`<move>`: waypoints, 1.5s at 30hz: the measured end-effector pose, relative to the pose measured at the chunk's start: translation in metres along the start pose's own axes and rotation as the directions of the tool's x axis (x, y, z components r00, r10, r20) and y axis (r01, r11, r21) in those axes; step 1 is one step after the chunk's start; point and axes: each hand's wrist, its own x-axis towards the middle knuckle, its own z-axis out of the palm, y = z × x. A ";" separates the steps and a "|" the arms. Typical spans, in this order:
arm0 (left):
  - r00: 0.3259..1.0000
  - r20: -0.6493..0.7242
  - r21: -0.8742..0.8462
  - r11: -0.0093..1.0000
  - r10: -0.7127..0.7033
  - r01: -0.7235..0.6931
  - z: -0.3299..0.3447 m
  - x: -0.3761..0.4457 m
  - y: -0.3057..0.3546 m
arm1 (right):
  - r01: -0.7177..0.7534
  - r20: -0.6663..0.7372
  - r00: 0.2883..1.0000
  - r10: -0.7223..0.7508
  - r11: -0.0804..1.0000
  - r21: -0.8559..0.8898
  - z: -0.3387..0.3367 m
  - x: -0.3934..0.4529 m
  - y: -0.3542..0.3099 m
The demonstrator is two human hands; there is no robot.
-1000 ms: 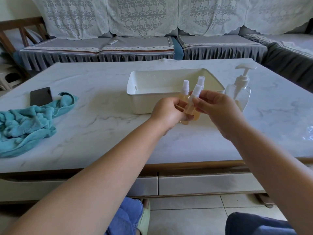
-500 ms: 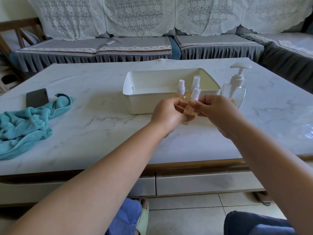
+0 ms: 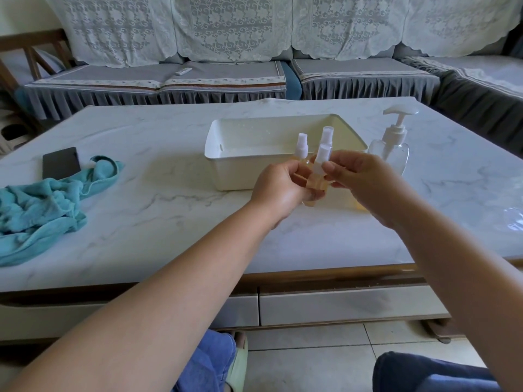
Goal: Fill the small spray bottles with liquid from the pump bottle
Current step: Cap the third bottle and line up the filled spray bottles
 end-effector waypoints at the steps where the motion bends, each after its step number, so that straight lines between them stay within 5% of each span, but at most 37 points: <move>1: 1.000 0.009 -0.007 1.000 0.000 0.000 0.000 -0.001 0.000 | 0.000 -0.022 1.000 0.000 1.000 0.000 0.002 0.000 0.002; 9: 1.000 0.005 -0.024 1.000 -0.007 0.007 -0.003 -0.002 0.002 | -0.027 0.070 0.997 0.019 0.994 0.109 0.008 -0.001 0.000; 15: 1.000 0.027 -0.048 0.999 -0.009 0.010 -0.002 -0.004 0.001 | -0.017 -0.007 1.000 0.017 0.994 0.110 0.015 0.000 0.006; 19: 1.000 0.022 -0.046 0.999 -0.010 0.011 -0.003 -0.002 0.001 | -0.020 0.145 0.989 -0.010 0.980 0.200 0.014 -0.003 0.000; 27: 0.999 0.033 -0.071 0.997 -0.011 0.014 -0.001 -0.005 0.003 | 0.011 -0.041 0.999 -0.007 0.995 0.097 0.017 0.001 0.009; 32: 1.000 0.029 -0.069 0.998 -0.010 0.012 -0.003 -0.002 0.003 | 0.021 0.066 0.997 -0.028 0.994 0.109 0.013 -0.001 0.006; 37: 0.999 0.045 -0.055 0.998 -0.014 0.016 -0.003 -0.005 0.005 | 0.033 -0.005 0.999 -0.032 0.996 0.087 0.013 0.000 0.010; 45: 0.999 0.049 -0.063 0.998 -0.005 0.008 -0.006 -0.003 0.005 | 0.036 0.070 0.997 -0.044 0.993 0.111 0.012 -0.003 0.006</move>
